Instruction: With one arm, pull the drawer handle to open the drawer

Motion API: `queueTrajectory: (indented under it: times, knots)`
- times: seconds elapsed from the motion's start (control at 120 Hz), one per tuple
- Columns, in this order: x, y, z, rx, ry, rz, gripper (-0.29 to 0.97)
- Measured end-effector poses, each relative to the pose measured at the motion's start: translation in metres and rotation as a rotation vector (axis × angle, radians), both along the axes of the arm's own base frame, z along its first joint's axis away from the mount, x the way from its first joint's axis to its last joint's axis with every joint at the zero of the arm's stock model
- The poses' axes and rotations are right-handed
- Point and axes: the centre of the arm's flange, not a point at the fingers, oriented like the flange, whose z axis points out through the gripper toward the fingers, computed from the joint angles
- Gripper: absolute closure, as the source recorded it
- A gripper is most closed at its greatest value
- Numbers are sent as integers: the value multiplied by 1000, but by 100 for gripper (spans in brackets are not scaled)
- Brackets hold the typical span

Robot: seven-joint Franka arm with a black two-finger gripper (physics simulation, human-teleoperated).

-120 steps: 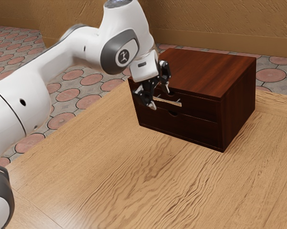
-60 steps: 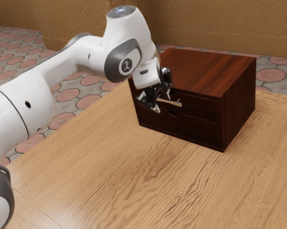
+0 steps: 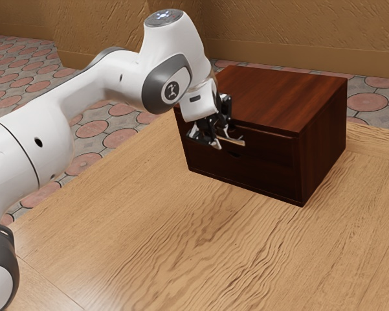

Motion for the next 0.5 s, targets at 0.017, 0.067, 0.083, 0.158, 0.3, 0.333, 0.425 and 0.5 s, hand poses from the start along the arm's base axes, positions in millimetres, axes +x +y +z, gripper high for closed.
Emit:
queueTrajectory:
  times: [0.017,0.067,0.083,0.158,0.3,0.333,0.425,0.5]
  knots:
    - [0,0,0,0,0,0,59]
    - [0,0,0,3,-1,-1,61]
    - [0,0,0,4,-1,-1,62]
    - [0,0,0,8,-4,-2,66]
    - [0,1,0,10,-7,-2,73]
    - [0,1,0,9,-7,-1,74]
    - [-1,2,-1,6,-11,0,76]
    - [-1,2,-1,4,-13,2,77]
